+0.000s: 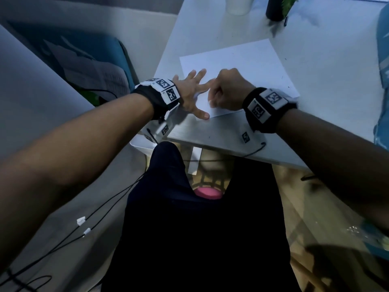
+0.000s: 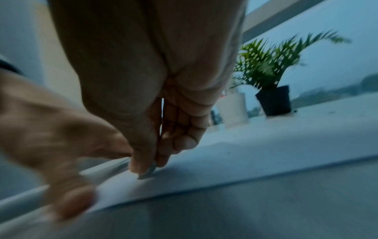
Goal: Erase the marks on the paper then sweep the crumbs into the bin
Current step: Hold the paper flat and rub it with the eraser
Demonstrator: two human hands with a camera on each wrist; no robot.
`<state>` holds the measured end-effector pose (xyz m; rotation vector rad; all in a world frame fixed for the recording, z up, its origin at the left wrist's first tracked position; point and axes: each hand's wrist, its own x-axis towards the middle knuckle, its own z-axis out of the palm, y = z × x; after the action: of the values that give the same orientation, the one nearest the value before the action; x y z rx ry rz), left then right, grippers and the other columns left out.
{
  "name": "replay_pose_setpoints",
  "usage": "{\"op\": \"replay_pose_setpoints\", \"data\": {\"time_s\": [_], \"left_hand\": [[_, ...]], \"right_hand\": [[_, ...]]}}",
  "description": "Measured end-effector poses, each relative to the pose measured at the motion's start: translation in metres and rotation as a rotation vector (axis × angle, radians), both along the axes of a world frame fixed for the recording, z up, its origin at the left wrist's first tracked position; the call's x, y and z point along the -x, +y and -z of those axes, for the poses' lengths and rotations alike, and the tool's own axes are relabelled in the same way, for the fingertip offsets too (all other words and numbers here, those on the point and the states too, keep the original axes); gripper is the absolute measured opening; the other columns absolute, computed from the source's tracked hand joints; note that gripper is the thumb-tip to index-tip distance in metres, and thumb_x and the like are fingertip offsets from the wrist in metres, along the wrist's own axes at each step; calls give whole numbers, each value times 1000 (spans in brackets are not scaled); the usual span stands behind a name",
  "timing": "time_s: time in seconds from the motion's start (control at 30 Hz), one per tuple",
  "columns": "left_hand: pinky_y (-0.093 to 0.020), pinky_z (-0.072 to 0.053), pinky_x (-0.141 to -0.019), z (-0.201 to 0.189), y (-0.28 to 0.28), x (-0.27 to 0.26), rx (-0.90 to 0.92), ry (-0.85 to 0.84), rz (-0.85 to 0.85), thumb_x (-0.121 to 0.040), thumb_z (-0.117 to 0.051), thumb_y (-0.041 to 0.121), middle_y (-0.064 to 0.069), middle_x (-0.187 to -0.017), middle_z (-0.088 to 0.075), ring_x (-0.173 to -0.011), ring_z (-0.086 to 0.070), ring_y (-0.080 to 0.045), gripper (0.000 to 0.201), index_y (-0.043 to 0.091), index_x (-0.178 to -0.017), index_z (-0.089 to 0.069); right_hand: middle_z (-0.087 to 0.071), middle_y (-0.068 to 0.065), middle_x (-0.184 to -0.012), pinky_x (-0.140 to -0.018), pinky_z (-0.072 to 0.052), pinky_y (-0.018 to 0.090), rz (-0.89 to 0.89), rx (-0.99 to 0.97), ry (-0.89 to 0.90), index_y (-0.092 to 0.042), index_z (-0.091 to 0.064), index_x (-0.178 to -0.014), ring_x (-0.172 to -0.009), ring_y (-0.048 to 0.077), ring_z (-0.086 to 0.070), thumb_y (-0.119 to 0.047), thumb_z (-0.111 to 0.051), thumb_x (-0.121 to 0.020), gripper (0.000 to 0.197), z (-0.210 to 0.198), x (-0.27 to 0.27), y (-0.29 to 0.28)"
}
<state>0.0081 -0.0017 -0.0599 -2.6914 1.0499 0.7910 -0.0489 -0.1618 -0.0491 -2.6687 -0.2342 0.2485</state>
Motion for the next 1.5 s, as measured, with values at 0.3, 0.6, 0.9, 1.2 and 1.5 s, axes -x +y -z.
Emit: {"op": "replay_pose_setpoints", "data": {"time_s": [0.3,0.6,0.9,1.2,1.5], "left_hand": [[-68,-5,-113,-1,-1,0,-23,-7,11,-72,-61,76,-4,-161,22,-149,14,-30,114,40,-153,11],[-67,-3,-114,-2,-3,2,-43,-10,14,-74,-60,74,-3,-161,24,-149,15,-30,115,35,-153,14],[-64,4,-115,-12,14,9,-134,-159,-88,-68,-47,89,-13,-163,10,-150,4,-32,125,15,-156,2],[-52,4,-120,13,-20,65,88,18,136,-90,-28,73,-1,-161,21,-149,16,-21,94,18,-155,12],[-50,10,-119,-3,8,36,73,-111,-178,-93,-20,71,-16,-160,18,-149,13,-32,96,4,-153,14]], "right_hand": [[-74,14,-74,-72,-56,37,10,39,0,-2,-75,-72,-73,32,-70,-22,-55,-69,28,-2,-2,2],[-75,16,-79,-78,-56,33,195,-84,-72,0,-76,-78,-79,28,-71,-11,-62,-70,20,-2,4,-23],[-65,-3,-72,-71,-49,23,483,-114,69,-8,-76,-87,-82,15,-64,-15,-75,-77,12,1,1,-64],[-57,-8,-66,-53,-37,15,436,-100,-2,-8,-75,-87,-64,3,-52,-16,-75,-80,11,8,2,-68],[-66,3,-84,-53,-40,15,463,-133,19,-9,-74,-86,-73,11,-58,-14,-74,-80,8,11,2,-67]]}}
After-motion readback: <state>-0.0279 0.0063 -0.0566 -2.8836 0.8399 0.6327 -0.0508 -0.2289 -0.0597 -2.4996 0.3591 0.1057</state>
